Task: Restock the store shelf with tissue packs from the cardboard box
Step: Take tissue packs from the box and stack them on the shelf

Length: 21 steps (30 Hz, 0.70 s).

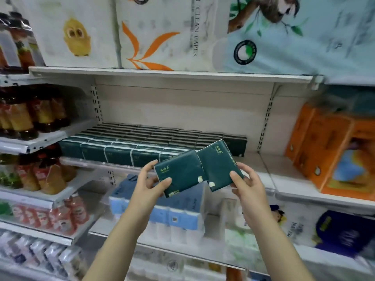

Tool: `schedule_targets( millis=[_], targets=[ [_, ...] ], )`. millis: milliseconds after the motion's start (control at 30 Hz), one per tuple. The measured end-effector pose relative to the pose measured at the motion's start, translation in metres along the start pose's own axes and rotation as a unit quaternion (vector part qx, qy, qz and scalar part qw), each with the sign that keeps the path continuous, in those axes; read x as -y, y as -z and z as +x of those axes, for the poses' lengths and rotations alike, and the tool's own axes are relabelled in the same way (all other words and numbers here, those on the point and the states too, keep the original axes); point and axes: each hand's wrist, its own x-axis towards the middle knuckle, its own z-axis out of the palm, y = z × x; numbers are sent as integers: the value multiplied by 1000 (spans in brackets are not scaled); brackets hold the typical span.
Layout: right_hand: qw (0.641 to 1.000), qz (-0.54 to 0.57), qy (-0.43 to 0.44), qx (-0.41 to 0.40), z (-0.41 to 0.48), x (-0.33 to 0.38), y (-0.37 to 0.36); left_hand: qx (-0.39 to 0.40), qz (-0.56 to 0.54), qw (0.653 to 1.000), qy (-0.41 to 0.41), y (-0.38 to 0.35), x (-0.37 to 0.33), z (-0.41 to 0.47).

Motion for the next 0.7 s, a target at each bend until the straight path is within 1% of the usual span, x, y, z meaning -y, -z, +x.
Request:
schedule_targets(
  millis=[167,300,500,600,700],
  targets=[
    [1000,-4,18,-16,31,18,79,36,45,998,-38,-86,-7,19],
    [999,-17,22,-19,50,26,124,55,74,995,-41,-133,-4,27],
    [998,-48,28,-34,79,22,158,53,113,991,-44,-160,2,50],
    [996,-71,28,-41,99,14,163,46,125,990,-50,-168,0,71],
    [993,-109,30,-30,122,7,158,39,116,991,-47,-171,-2,96]
  ],
)
